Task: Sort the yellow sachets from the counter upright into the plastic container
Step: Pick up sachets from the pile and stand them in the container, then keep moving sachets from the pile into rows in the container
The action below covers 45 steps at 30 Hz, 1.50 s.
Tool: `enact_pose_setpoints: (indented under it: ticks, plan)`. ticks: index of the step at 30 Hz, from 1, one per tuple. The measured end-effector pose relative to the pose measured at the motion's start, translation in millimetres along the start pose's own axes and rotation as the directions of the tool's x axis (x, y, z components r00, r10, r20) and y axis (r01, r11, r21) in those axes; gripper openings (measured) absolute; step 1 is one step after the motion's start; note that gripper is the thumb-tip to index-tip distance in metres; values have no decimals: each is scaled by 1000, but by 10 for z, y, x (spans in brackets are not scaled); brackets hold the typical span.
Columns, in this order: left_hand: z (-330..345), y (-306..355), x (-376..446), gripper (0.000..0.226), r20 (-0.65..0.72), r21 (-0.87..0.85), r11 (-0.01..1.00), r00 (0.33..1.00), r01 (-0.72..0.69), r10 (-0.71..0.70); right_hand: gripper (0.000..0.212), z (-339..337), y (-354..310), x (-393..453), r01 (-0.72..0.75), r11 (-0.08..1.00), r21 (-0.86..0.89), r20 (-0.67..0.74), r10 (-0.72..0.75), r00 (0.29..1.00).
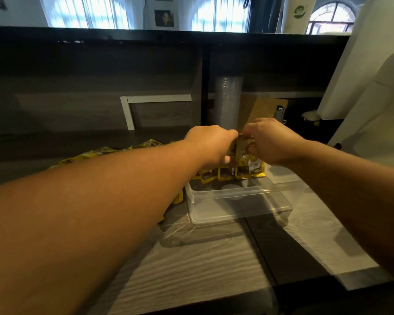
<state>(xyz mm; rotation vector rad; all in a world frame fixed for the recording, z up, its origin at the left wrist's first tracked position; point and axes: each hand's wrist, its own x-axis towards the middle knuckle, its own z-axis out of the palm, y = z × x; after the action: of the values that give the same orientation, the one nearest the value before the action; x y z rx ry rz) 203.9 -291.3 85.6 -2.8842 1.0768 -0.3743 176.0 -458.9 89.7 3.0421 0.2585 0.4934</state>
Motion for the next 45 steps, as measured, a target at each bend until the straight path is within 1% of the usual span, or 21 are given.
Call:
enact_pose_setpoints:
  ticks: [2, 3, 6, 7, 12, 15, 18, 21, 24, 27, 29, 31, 33, 34, 35, 37, 40, 42, 45]
  plan:
    - [-25, -15, -7, 55, 7, -50, 999, 1000, 2, -2, 19, -15, -21, -22, -30, 999, 45, 21, 29, 999]
    - [-37, -24, -11, 59, 1, -43, 999, 1000, 6, -6, 17, -12, -20, -28, -43, 998, 53, 25, 42, 999]
    - [-29, -55, -14, 53, -2, 58, 998, 1000, 29, -28, 19, 11, -20, -34, -64, 997, 42, 24, 63, 998]
    - [-8, -67, -14, 52, 1, 58, 997, 999, 44, -44, 22, 21, -25, -33, -71, 997, 44, 31, 70, 997]
    - [4, -109, -70, 67, -26, -71, 993, 995, 95, -97, 39, -24, -86, -66, -94, 994, 62, 56, 91, 994]
    - [-125, -170, -239, 67, -93, -169, 975, 983, 141, -159, 42, -133, -182, -99, -88, 991, 97, 0, 88, 996]
    - [-249, -283, -564, 63, -184, -266, 947, 954, 182, -236, 48, -247, -406, -135, -42, 984, 171, -104, 60, 993]
    - [-296, -450, -993, 58, -204, -334, 916, 932, 221, -299, 49, -358, -818, -164, 46, 969, 244, -166, -5, 986]
    - [-300, -611, -1439, 58, -196, -356, 882, 899, 308, -393, 48, -400, -1333, -211, 128, 953, 276, -177, -81, 981]
    - [-248, -753, -1892, 63, -144, -389, 828, 861, 404, -488, 48, -345, -1814, -306, 215, 933, 288, -140, -182, 973]
    - [-193, -844, -2191, 64, -108, -375, 807, 843, 456, -526, 47, -280, -2082, -395, 256, 912, 319, -123, -228, 966]
    - [-118, -909, -2470, 62, -53, -294, 809, 836, 509, -546, 46, -193, -2298, -480, 234, 902, 363, -80, -220, 972]
    - [-32, -953, -2706, 58, -23, -175, 824, 834, 539, -551, 47, -81, -2448, -557, 186, 918, 350, -6, -197, 980]
    - [10, -969, -2811, 57, -16, -154, 821, 829, 551, -559, 47, -24, -2502, -596, 170, 926, 338, 37, -194, 980]
    - [45, -982, -2909, 57, -8, -157, 810, 820, 565, -573, 49, 25, -2548, -639, 169, 928, 333, 77, -205, 976]
    - [100, -1001, -3081, 58, -4, -171, 791, 803, 587, -597, 57, 110, -2622, -714, 211, 924, 319, 138, -265, 954]
    - [188, -982, -3250, 61, -12, -153, 794, 803, 588, -596, 68, 171, -2734, -756, 297, 912, 282, 159, -350, 923]
    - [235, -959, -3290, 63, -25, -188, 797, 809, 573, -588, 71, 179, -2793, -728, 309, 917, 251, 167, -356, 920]
    - [270, -956, -3304, 64, -55, -296, 783, 808, 548, -586, 73, 164, -2837, -660, 313, 932, 186, 160, -343, 926]
